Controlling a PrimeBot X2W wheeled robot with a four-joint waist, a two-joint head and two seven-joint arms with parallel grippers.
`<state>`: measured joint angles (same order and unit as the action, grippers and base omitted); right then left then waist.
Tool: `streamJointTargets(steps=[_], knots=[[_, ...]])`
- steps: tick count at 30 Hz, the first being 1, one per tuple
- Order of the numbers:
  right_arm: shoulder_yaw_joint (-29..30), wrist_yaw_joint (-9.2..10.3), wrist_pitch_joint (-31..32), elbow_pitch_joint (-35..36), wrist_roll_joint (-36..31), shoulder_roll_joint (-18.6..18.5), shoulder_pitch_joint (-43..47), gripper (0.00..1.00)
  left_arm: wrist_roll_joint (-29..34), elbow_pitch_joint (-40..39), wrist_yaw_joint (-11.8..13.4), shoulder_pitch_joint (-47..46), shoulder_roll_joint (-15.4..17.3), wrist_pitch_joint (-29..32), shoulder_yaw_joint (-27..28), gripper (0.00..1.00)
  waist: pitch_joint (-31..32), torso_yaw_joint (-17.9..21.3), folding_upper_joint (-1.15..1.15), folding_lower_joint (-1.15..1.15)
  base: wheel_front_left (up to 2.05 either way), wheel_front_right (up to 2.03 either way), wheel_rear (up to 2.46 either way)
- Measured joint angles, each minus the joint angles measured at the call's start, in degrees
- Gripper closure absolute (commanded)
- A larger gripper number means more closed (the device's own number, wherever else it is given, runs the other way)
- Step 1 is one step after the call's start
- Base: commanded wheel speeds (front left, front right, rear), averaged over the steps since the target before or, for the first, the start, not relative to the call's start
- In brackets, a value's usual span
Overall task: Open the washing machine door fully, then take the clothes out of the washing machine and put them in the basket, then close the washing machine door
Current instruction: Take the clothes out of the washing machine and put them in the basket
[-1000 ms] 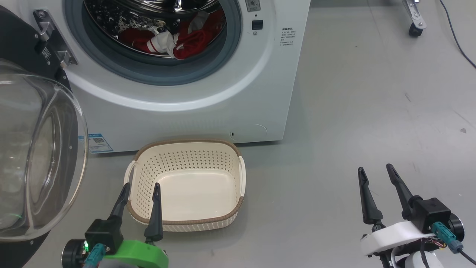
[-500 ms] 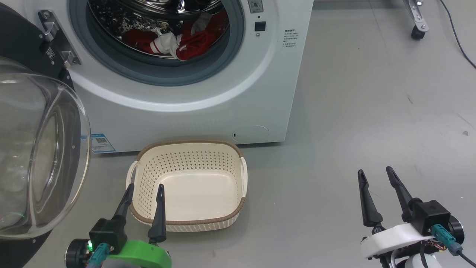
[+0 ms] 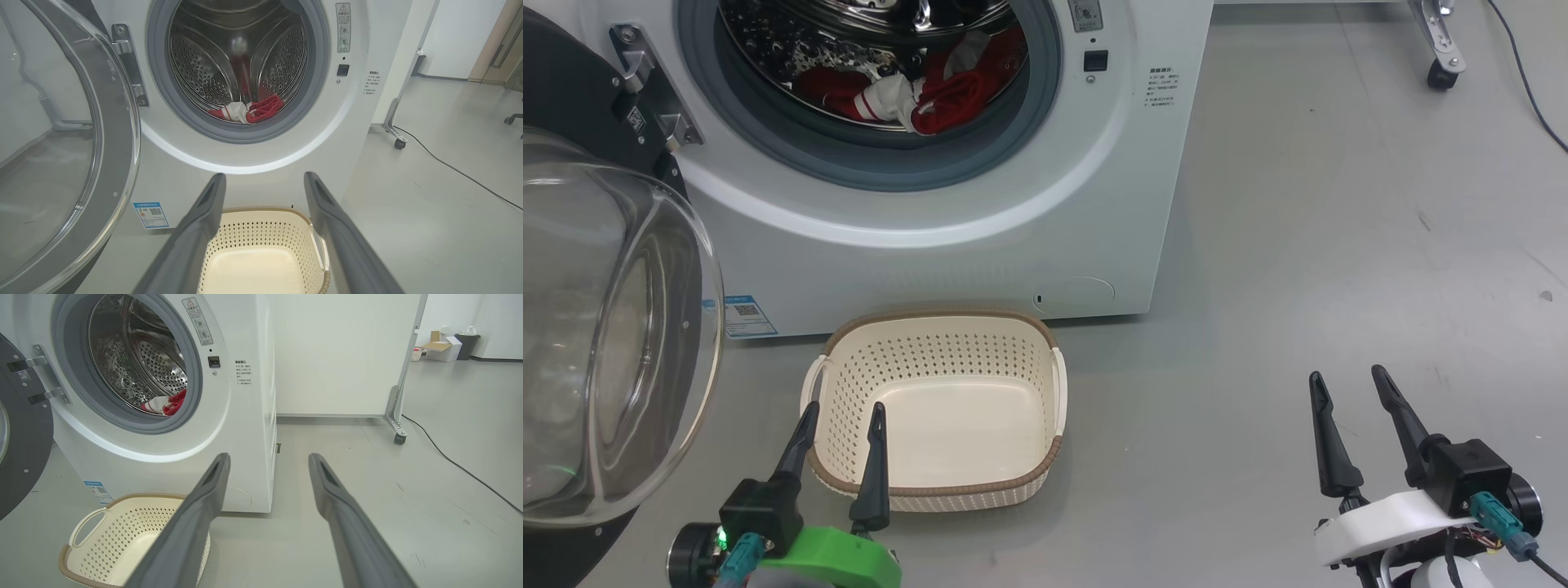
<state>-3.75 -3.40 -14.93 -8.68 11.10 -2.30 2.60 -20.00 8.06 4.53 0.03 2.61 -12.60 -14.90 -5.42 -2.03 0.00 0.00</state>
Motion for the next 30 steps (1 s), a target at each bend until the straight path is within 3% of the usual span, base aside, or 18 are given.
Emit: streamJointTargets(steps=[30], knots=[[-0.7, 0.03, 0.0, -0.3, 0.5, 0.0, 0.0, 0.0, 0.0, -0.8, 0.8, 0.0, 0.0, 0.4, 0.2, 0.0, 0.2, 0.2, 0.0, 0.0, 0.76, -0.76, 0.0]])
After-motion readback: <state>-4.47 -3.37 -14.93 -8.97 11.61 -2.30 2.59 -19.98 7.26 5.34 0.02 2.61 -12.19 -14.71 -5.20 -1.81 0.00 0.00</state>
